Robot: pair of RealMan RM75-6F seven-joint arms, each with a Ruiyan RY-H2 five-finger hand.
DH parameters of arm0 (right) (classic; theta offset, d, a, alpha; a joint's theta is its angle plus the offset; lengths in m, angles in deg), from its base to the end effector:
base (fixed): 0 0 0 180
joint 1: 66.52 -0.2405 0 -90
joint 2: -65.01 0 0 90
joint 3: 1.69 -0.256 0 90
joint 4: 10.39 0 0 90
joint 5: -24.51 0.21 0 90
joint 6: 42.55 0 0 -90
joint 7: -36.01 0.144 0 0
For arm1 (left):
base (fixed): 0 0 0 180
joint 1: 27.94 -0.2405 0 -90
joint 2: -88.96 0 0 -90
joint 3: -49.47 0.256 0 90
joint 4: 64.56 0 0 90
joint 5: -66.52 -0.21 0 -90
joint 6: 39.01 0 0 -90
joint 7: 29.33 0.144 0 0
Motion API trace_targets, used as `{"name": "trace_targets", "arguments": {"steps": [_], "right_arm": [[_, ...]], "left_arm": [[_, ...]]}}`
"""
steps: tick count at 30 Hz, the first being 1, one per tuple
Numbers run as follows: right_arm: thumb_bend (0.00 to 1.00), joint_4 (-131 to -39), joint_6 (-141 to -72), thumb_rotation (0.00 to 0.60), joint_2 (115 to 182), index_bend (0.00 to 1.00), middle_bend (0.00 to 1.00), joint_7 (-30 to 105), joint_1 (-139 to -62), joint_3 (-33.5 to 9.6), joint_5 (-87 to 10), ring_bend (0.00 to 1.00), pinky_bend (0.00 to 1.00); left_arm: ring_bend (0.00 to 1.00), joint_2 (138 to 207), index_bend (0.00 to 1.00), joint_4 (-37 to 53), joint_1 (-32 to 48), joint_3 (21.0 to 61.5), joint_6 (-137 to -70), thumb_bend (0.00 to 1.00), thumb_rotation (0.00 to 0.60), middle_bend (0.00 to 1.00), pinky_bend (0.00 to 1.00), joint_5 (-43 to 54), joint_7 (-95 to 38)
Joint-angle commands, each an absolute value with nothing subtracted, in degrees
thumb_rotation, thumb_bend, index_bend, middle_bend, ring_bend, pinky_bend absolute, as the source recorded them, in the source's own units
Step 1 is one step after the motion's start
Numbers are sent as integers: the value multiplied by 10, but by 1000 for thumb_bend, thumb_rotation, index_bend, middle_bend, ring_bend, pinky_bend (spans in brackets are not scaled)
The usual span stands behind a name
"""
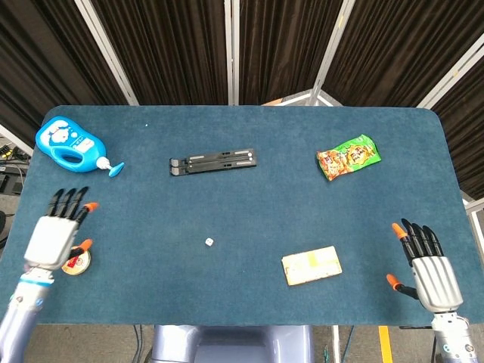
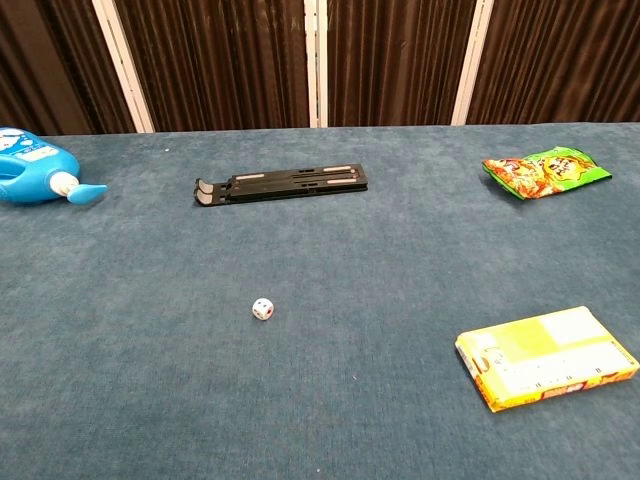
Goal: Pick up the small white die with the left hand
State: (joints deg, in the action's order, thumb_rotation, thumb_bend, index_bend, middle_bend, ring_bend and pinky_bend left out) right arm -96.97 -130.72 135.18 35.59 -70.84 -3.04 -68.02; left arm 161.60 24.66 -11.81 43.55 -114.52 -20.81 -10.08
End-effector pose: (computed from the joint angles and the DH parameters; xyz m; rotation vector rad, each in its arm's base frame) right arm -0.3064 -0.1724 0.1309 1.4602 -0.8415 0.9742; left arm -0.2642 0.2470 0.1001 -1.6519 -0.6320 -0.8206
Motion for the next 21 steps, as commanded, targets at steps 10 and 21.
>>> {"name": "trace_targets", "arguments": {"steps": [10, 21], "right_arm": [[81, -972, -1296, 600, 1344, 0, 0, 384, -710, -36, -663, 0, 0], [80, -975, -1291, 600, 1328, 0, 0, 420, -711, -44, -648, 0, 0]], "left_arm": [[0, 1724, 330, 229, 24, 405, -978, 295, 600, 0, 0, -190, 10], [0, 1834, 358, 208, 103, 391, -893, 301, 600, 0, 0, -97, 114]]}}
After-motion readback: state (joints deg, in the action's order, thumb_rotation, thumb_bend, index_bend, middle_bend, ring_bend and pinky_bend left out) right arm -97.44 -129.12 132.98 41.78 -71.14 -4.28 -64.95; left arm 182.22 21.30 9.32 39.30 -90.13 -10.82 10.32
